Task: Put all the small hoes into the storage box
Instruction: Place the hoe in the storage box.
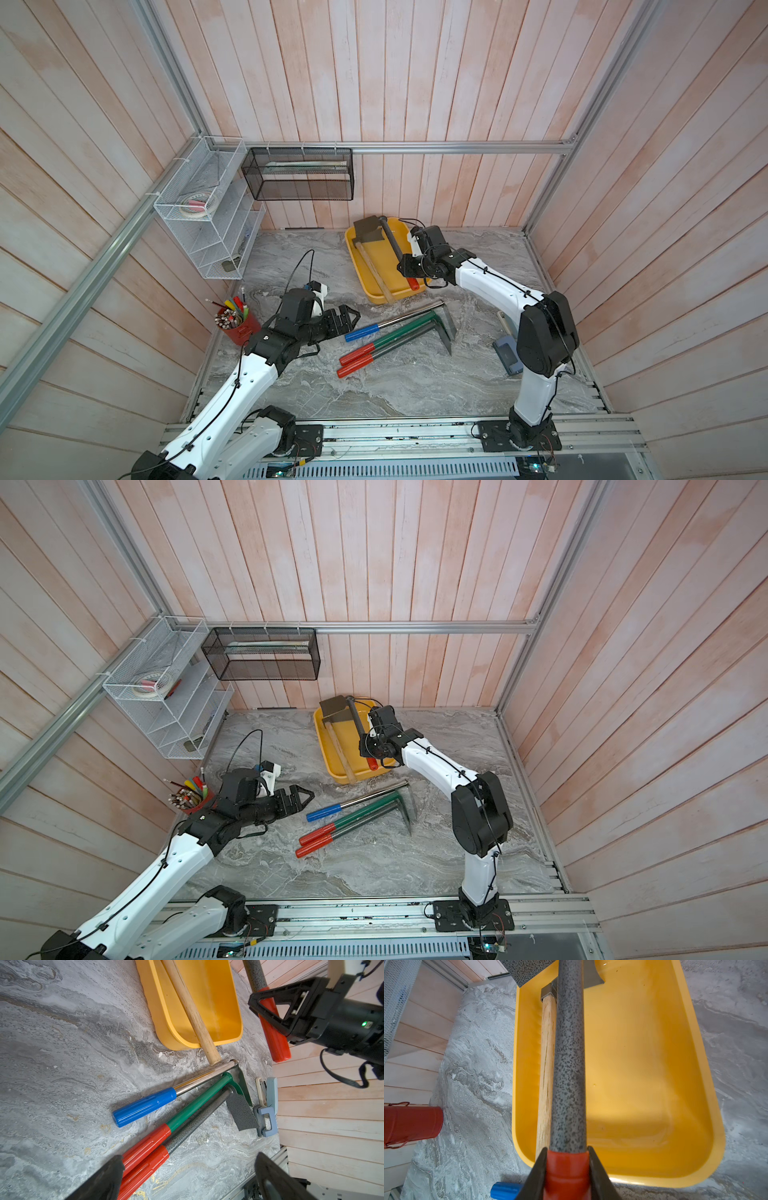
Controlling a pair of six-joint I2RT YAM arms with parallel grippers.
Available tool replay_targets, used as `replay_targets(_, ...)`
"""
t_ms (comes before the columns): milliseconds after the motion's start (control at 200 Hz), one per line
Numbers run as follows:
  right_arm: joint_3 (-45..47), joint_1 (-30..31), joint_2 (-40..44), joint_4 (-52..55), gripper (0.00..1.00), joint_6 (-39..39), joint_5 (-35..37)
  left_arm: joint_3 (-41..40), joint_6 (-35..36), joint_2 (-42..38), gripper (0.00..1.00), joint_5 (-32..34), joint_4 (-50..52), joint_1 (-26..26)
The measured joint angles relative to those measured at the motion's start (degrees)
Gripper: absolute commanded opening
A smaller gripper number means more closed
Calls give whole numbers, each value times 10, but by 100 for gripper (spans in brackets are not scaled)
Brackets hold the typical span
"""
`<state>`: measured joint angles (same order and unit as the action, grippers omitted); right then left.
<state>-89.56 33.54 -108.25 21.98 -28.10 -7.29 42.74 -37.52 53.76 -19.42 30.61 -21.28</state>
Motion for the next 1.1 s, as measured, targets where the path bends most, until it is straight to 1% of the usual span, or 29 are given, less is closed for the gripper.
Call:
replay_targets(395,0,-1,-20,-29,0,-32,16,0,0,0,100,0,0,0)
replay_targets(1100,1,-4,-56,-57,0,-53,23,-7,0,-8,100,1,1,0)
